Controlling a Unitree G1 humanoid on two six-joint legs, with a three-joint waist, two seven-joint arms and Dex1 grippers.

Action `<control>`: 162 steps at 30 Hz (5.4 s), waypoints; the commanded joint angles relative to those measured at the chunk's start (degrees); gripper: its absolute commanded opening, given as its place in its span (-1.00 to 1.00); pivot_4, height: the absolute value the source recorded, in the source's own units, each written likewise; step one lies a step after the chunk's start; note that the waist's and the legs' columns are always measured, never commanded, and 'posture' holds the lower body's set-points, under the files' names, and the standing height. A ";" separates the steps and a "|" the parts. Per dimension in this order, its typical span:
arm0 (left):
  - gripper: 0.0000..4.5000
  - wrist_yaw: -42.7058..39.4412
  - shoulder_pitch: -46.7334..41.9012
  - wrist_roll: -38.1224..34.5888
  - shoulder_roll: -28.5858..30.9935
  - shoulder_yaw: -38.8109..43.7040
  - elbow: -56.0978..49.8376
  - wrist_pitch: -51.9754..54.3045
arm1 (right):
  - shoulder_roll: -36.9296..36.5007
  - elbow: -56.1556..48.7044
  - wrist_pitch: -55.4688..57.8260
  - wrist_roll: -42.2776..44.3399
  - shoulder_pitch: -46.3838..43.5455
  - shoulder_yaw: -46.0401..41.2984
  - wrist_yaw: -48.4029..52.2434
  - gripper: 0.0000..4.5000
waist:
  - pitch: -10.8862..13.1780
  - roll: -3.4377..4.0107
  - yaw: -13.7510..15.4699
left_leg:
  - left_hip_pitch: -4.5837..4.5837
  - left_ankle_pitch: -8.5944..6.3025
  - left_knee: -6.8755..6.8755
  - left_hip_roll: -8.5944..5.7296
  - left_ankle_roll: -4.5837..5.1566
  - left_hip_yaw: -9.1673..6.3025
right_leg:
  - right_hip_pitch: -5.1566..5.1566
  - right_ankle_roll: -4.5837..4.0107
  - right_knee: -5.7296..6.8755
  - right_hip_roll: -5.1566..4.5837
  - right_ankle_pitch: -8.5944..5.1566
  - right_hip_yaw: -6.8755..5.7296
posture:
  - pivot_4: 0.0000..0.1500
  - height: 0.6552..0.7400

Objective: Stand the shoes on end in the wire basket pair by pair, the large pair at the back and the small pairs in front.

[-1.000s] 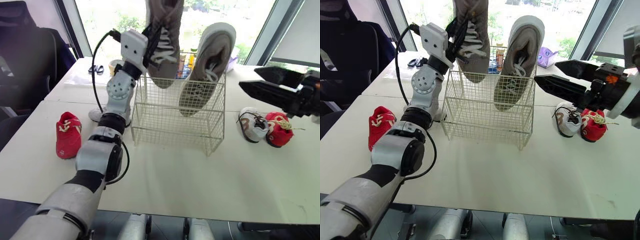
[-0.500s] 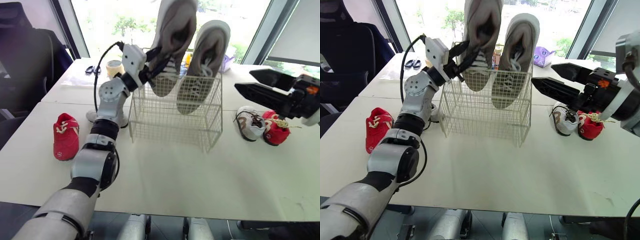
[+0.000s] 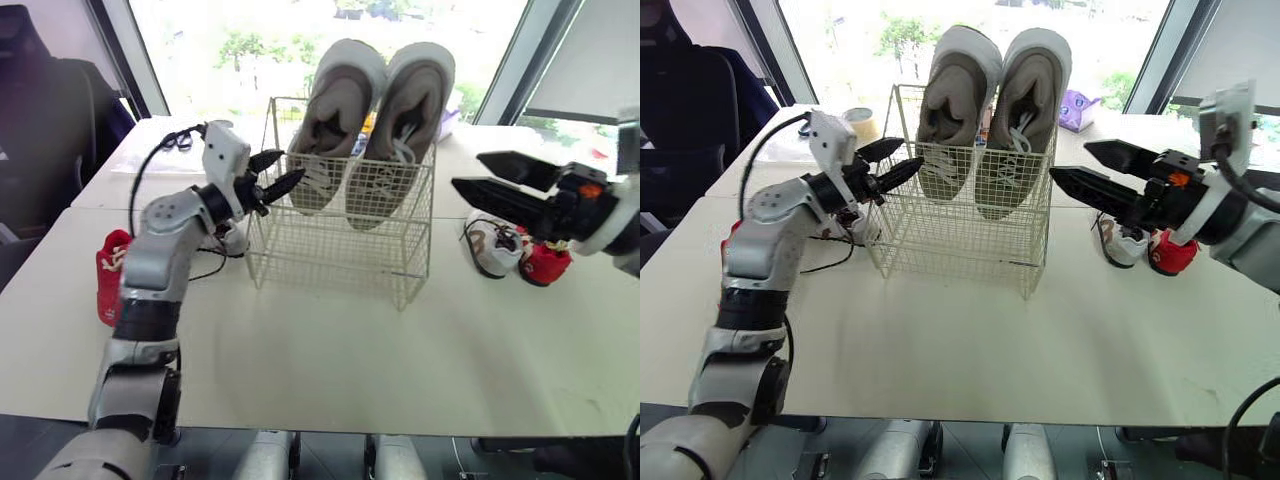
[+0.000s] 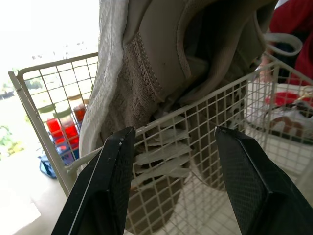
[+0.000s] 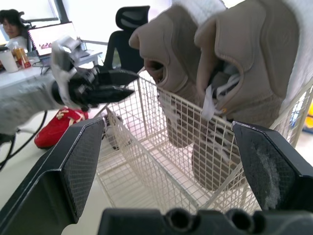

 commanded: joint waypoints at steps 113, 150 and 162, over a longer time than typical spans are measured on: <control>1.00 -21.84 -28.43 -34.98 24.03 3.19 27.09 39.52 | 5.43 2.15 -26.60 -40.63 -31.36 18.83 32.85 -0.33 | 0.56 0.36 -1.40 | 0.06 0.12 -0.71 -0.10 -0.28 -0.03 | -0.60 -0.26 0.76 -0.10 -0.93 0.19 | 1.00 -0.97; -0.89 7.02 -19.79 -48.63 -3.21 29.66 11.48 31.90 | 47.40 -3.85 -17.25 3.97 -12.63 -0.03 -22.06 0.98 | 0.47 0.20 -1.31 | 0.06 0.55 -0.90 -0.11 -1.01 -0.32 | -0.65 -0.47 0.82 -0.05 -0.78 0.33 | 1.00 -0.97; -0.89 11.28 -16.86 -52.44 -8.28 25.11 9.11 24.20 | 54.28 -4.26 -23.53 -3.62 -18.50 12.90 -23.74 0.98 | 0.46 0.19 -1.59 | 0.07 0.55 -0.86 -0.11 -0.95 -0.19 | -0.80 -0.49 1.08 0.14 -0.78 0.36 | 1.00 -0.97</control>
